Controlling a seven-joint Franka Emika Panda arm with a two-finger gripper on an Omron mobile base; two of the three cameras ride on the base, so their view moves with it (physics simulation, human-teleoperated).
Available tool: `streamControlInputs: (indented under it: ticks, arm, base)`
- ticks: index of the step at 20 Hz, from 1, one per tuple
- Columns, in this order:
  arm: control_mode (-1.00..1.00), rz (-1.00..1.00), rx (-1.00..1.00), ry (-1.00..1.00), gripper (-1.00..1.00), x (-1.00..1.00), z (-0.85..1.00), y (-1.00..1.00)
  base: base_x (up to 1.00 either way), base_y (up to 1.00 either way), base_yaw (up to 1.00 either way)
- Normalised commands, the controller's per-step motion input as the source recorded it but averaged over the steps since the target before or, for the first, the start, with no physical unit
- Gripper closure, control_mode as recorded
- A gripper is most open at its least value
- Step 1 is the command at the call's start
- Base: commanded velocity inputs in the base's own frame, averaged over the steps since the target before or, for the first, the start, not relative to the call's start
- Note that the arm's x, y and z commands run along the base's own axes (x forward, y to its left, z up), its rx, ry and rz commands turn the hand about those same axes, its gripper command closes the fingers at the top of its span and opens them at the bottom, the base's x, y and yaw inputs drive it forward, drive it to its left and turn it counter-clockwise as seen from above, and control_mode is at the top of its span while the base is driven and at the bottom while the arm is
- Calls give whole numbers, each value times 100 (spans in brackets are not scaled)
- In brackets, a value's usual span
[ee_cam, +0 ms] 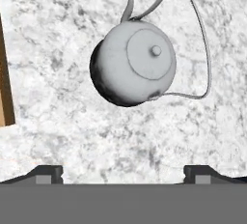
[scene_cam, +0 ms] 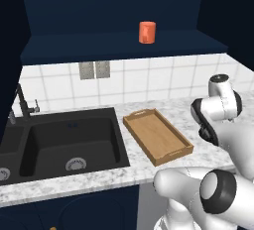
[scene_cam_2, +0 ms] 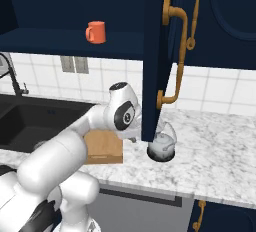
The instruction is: Pick the kettle from the counter and place it on the tray. Then pick the mug from the cabinet and place it on the tray. Then close the cabinet doors.
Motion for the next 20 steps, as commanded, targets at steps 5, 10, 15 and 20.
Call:
streamControlInputs:
  ticks: [5,10,15,20]
  arm:
    - [-100,0,-19,2,-100,-16,-12,-36]
    - [-100,1,0,0,-100,3,19,0]
    - [-100,0,0,0,-100,4,3,-18]
    - [-100,0,2,0,-100,21,29,-27]
  base:
    - [0,0,0]
    - [0,0,0]
    - [0,0,0]
    - [0,0,0]
